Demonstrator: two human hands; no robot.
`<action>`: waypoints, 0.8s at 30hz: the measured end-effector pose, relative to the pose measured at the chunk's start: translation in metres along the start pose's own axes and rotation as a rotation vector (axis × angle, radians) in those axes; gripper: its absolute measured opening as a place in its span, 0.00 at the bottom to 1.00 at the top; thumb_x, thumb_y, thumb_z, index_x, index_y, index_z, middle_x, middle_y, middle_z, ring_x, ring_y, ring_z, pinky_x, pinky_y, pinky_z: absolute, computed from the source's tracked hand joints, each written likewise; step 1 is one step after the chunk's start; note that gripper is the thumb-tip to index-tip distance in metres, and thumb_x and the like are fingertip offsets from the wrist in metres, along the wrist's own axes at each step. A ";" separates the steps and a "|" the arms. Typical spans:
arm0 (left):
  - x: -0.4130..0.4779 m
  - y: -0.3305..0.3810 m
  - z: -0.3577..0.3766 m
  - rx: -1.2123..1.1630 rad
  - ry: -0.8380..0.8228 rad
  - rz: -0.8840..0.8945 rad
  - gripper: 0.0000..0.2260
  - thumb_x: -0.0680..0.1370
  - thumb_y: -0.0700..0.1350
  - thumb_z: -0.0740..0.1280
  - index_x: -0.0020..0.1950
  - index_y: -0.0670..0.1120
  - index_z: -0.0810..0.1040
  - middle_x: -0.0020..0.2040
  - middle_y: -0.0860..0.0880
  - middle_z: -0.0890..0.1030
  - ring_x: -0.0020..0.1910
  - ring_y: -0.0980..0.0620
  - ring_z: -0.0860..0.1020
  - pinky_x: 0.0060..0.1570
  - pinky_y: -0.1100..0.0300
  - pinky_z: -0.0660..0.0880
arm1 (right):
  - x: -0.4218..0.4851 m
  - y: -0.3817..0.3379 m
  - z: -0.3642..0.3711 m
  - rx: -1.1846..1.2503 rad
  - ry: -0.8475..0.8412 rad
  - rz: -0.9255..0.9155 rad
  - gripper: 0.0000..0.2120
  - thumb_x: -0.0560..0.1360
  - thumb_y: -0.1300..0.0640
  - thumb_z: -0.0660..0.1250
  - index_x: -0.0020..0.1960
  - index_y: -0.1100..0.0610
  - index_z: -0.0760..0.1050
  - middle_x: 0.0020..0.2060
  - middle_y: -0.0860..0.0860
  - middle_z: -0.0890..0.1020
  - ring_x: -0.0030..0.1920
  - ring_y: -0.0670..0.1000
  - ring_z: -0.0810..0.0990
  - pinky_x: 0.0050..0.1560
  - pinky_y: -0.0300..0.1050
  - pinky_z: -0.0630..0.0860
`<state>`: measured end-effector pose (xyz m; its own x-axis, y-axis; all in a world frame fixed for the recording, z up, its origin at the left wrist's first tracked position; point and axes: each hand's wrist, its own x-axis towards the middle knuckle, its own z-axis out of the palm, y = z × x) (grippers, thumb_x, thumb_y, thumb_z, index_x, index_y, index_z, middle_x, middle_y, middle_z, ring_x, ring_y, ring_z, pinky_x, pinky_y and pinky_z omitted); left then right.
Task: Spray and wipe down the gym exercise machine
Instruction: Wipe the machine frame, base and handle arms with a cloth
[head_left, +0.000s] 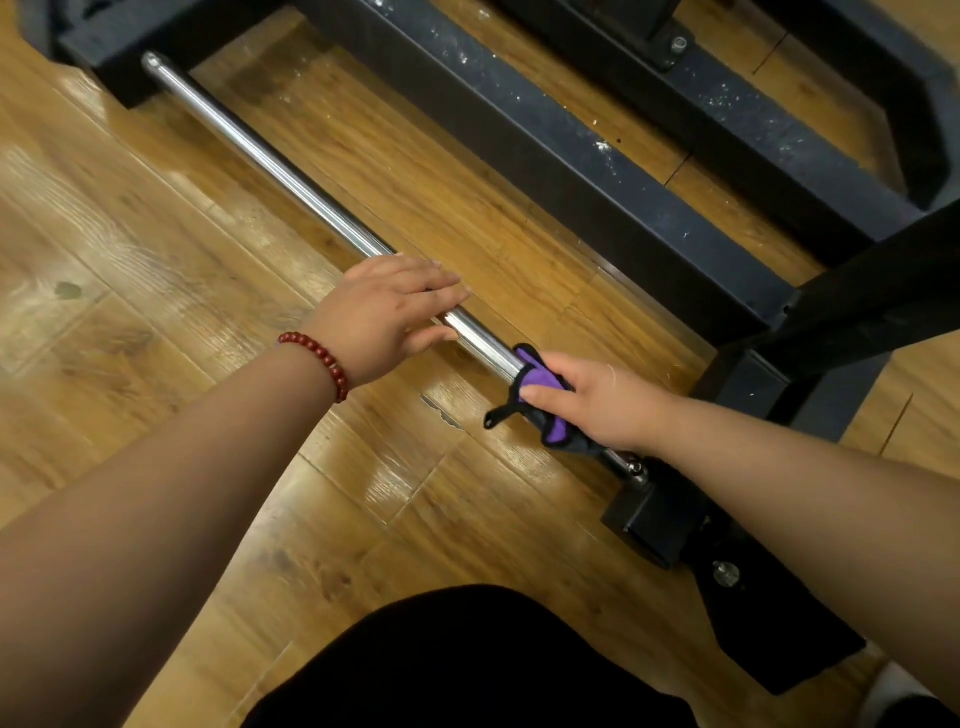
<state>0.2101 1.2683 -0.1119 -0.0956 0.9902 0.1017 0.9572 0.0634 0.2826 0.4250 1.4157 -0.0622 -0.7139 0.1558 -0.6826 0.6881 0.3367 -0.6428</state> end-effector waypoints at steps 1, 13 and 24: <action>0.001 -0.002 -0.002 0.013 -0.019 -0.016 0.23 0.80 0.58 0.57 0.69 0.47 0.75 0.67 0.45 0.77 0.68 0.42 0.72 0.68 0.40 0.65 | -0.004 -0.001 0.002 -0.090 0.016 -0.010 0.06 0.81 0.48 0.59 0.57 0.46 0.72 0.48 0.47 0.80 0.48 0.47 0.80 0.48 0.35 0.76; -0.003 -0.028 -0.013 0.117 -0.083 -0.022 0.22 0.80 0.53 0.57 0.72 0.47 0.71 0.72 0.44 0.72 0.73 0.41 0.66 0.71 0.42 0.62 | 0.001 -0.009 0.042 -1.080 0.213 -0.197 0.43 0.80 0.57 0.59 0.74 0.57 0.25 0.71 0.54 0.22 0.77 0.61 0.36 0.72 0.51 0.63; 0.002 -0.056 -0.033 0.094 -0.204 -0.015 0.24 0.80 0.55 0.56 0.74 0.46 0.69 0.72 0.45 0.72 0.73 0.43 0.67 0.70 0.44 0.62 | 0.014 -0.033 0.039 -1.065 0.240 -0.202 0.41 0.79 0.61 0.56 0.74 0.57 0.25 0.71 0.56 0.22 0.75 0.59 0.29 0.75 0.51 0.56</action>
<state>0.1469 1.2630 -0.0963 -0.0624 0.9931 -0.0992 0.9783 0.0805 0.1910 0.3976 1.3710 -0.0641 -0.8861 0.1451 -0.4401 0.1755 0.9841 -0.0289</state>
